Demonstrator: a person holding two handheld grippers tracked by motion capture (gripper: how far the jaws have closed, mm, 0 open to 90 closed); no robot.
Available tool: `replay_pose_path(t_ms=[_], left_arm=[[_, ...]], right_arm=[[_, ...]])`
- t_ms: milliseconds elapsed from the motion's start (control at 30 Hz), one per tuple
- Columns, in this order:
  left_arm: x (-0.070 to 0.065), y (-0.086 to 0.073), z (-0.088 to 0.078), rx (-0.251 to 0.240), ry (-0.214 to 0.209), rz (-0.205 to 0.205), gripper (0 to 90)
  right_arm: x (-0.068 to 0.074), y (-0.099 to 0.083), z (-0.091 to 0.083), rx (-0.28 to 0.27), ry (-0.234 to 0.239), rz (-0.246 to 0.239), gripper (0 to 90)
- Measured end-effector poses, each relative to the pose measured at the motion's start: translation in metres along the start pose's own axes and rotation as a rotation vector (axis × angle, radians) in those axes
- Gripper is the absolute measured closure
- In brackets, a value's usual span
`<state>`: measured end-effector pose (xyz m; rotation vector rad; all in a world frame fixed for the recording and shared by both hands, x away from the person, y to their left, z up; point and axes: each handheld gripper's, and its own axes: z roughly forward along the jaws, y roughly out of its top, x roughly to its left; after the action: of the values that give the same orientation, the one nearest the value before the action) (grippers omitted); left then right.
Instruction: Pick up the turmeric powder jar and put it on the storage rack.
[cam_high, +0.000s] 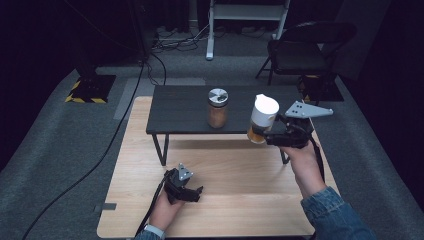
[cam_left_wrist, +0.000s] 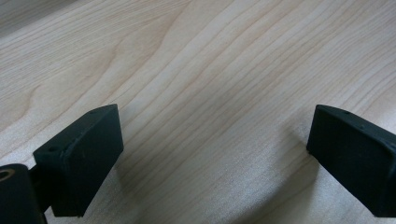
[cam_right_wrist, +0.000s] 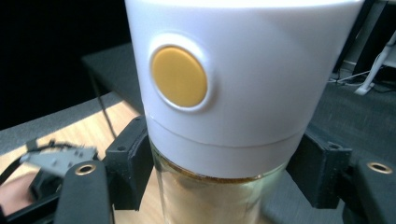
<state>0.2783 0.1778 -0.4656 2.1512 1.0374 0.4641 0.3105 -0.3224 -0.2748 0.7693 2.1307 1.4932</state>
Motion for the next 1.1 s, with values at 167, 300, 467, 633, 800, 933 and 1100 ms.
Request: replay_pose_path(t_ms=[167,300,467,633,800,933,1100], left_arm=[[0.0,0.0,0.0,0.0,0.0,0.0,3.4],[0.0,0.0,-0.001,0.002,0.001,-0.002,3.4],[0.0,-0.001,0.0,-0.002,-0.003,0.001,3.4],[-0.001,-0.001,-0.001,0.003,0.002,-0.003,3.4],[0.0,-0.001,-0.001,-0.001,0.001,0.0,3.4],[0.0,-0.001,-0.001,-0.001,0.001,0.001,3.3],[0.0,-0.001,-0.001,-0.001,0.001,0.001,3.3]], right_arm=[[0.001,0.018,0.012,-0.01,-0.036,-0.02,30.2],[0.0,0.026,0.023,-0.025,-0.055,-0.037,30.2],[-0.001,0.025,0.039,-0.03,-0.069,-0.039,30.2],[-0.003,0.018,0.054,0.0,-0.081,-0.043,30.1],[-0.008,0.007,0.055,-0.042,-0.076,-0.017,30.0],[-0.007,0.007,0.054,-0.035,-0.075,-0.033,28.2],[-0.006,0.0,0.047,-0.073,-0.072,-0.046,10.2]])
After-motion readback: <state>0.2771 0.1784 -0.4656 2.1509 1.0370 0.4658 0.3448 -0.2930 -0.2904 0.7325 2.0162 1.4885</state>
